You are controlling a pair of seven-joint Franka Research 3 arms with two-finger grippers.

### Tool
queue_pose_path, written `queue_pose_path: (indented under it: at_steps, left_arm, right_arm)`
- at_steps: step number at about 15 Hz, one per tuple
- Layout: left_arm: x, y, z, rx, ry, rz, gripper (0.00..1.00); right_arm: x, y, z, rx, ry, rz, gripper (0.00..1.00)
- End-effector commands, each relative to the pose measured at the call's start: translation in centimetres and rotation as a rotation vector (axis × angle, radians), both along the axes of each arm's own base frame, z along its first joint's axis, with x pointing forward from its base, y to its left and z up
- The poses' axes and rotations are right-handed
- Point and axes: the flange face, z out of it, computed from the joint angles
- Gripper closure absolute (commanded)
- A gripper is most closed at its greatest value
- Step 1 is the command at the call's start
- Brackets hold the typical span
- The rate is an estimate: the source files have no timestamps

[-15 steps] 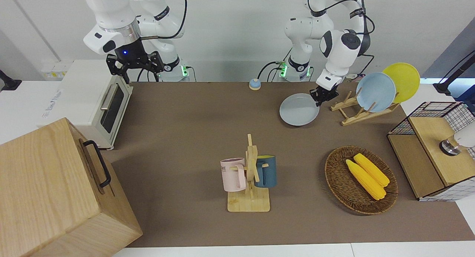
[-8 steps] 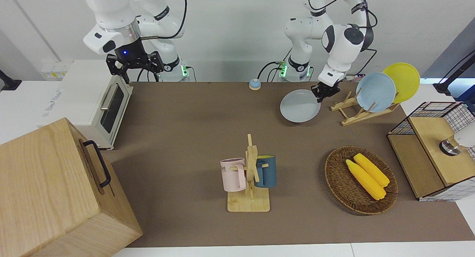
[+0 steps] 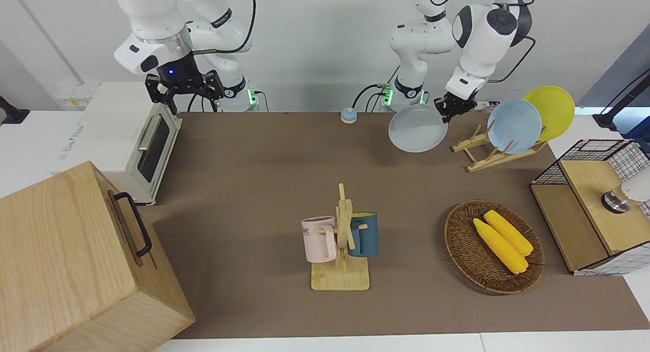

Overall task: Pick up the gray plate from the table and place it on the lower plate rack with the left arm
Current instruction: 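Lift the gray plate with the left gripper and carry it toward the rack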

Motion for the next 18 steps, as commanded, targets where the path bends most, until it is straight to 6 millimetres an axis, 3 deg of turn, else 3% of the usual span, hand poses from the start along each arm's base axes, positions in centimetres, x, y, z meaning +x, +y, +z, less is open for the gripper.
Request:
queue_pose_path:
  at_steps: [1, 9, 18]
  left_arm:
    - [0.0, 0.7, 4.1, 0.078, 0.011, 0.014, 1.0]
    - [-0.4, 1.9, 6.4, 0.28, -0.004, -0.017, 1.0]
    - [0.1, 4.2, 6.6, 0.525, -0.013, -0.027, 1.0]
  right_arm:
    - [-0.2, -0.1, 0.4, -0.003, 0.002, -0.014, 0.017]
    - [-0.2, -0.1, 0.4, -0.003, 0.002, -0.014, 0.017]
    - [-0.2, -0.1, 0.4, -0.003, 0.002, -0.014, 0.017]
